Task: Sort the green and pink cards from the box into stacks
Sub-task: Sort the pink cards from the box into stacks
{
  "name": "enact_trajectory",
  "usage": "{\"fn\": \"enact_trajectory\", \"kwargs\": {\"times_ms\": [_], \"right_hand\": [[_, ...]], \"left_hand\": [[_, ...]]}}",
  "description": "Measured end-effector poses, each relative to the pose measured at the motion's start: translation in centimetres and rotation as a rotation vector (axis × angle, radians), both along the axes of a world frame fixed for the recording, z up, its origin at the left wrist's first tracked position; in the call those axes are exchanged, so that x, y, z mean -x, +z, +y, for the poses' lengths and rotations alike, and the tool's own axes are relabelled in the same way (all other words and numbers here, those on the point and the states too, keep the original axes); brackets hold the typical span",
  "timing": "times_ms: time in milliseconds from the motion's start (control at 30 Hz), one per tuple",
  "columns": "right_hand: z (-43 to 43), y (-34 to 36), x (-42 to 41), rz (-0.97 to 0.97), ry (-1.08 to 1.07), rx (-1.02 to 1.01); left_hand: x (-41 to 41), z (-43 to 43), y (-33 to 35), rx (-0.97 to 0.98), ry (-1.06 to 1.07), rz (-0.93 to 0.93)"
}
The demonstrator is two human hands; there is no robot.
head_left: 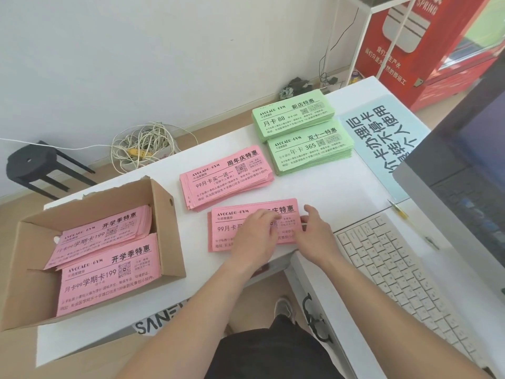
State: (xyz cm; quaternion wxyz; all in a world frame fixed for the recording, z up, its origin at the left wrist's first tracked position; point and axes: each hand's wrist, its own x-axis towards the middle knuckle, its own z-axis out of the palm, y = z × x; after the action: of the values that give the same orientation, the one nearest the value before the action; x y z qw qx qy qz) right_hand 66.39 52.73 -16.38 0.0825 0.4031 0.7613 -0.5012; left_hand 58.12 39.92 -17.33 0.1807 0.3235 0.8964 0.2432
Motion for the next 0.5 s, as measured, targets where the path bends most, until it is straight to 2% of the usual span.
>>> {"fn": "enact_trajectory", "kwargs": {"times_ms": [133, 267, 367, 500], "right_hand": [[0.6, 0.0, 0.1, 0.08, -0.136, 0.15], [1.1, 0.1, 0.1, 0.172, -0.23, 0.282], [1.2, 0.2, -0.3, 0.235, -0.228, 0.332], [1.3, 0.7, -0.1, 0.274, -0.163, 0.382]], "left_hand": [[0.4, 1.2, -0.1, 0.092, 0.017, 0.015], [0.4, 1.7, 0.7, 0.078, 0.16, -0.106], [0.3, 2.5, 1.7, 0.06, 0.29, -0.191], [1.0, 3.8, 2.6, 0.194, 0.349, -0.175]]}}
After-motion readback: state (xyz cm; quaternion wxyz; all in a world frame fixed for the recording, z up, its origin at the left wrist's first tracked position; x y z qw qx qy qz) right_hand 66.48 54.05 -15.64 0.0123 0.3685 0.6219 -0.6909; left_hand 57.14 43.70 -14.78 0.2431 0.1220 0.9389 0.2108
